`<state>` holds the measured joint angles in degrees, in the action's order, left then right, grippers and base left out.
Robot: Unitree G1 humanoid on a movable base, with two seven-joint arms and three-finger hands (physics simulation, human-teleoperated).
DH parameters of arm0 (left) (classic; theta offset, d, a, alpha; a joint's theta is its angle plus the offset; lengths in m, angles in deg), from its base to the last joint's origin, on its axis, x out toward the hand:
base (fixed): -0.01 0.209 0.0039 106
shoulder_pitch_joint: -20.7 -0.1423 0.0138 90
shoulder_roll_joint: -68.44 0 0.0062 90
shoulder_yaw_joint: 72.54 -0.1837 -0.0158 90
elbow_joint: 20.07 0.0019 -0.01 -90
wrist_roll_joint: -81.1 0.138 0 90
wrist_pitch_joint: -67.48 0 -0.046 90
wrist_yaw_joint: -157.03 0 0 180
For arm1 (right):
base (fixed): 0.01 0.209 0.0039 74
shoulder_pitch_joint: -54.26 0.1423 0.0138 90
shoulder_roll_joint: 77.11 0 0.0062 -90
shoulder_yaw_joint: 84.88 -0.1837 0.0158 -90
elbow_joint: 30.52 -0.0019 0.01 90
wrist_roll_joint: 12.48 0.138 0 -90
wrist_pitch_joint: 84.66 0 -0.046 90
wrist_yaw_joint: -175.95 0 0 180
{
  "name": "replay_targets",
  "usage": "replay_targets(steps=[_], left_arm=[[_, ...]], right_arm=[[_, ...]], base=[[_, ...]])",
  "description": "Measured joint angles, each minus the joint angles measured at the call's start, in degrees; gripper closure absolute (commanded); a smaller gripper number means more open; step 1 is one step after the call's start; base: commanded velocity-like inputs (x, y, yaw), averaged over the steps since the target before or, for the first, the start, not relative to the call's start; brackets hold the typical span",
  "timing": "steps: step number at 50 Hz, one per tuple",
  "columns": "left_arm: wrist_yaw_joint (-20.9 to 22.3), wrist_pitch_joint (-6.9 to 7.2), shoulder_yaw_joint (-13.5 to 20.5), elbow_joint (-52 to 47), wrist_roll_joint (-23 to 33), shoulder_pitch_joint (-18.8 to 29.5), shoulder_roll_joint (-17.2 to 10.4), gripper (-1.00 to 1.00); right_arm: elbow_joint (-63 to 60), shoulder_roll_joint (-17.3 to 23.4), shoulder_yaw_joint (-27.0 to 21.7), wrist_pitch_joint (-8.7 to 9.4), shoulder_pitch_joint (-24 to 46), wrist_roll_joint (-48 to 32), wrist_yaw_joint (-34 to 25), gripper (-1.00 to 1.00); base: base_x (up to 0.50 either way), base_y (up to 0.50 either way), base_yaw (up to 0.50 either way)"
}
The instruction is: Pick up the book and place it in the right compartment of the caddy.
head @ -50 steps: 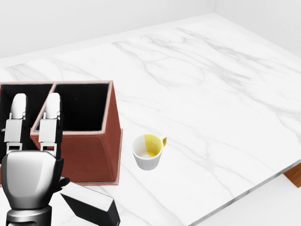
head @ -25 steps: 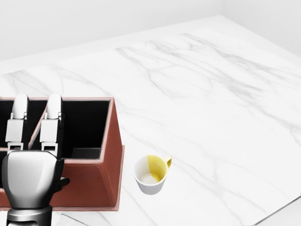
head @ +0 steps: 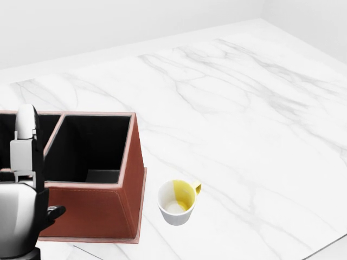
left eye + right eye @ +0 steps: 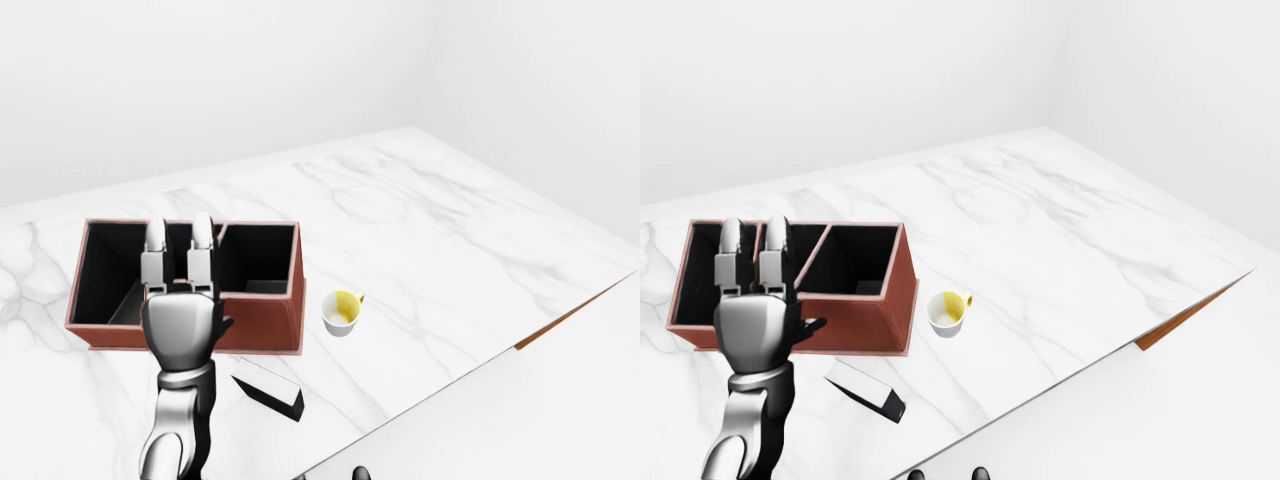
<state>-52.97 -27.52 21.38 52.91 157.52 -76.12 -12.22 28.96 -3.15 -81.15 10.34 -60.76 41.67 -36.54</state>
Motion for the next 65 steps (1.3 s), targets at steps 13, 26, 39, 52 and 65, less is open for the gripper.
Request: replay_targets(steps=[13,26,39,52,65], left_arm=[[0.0,0.00,3.3,-8.5,-3.2,-6.4,1.7,-1.00],[0.0,0.00,7.9,-11.9,-4.5,-10.9,4.4,-1.00],[0.0,0.00,9.9,-11.9,-4.0,-12.2,5.8,-1.00],[0.0,0.00,10.5,-12.0,-3.8,-12.6,6.3,-1.00],[0.0,0.00,10.9,-11.2,-2.1,-13.6,6.1,-1.00]], right_arm=[[0.0,-0.2,0.3,0.00,0.1,-0.5,-0.1,-1.00],[-0.3,-0.4,0.5,0.00,0.0,-0.8,0.0,-1.00],[-0.8,-0.4,0.4,0.00,0.1,-1.0,0.5,-1.00],[-1.0,-0.4,0.4,0.00,0.2,-1.1,0.7,-1.00],[-0.9,-0.3,0.3,0.00,0.2,-1.2,0.9,-1.00]], base=[[0.00,0.00,0.00],[0.00,0.00,0.00],[0.00,0.00,0.00],[0.00,0.00,0.00],[0.00,0.00,0.00]])
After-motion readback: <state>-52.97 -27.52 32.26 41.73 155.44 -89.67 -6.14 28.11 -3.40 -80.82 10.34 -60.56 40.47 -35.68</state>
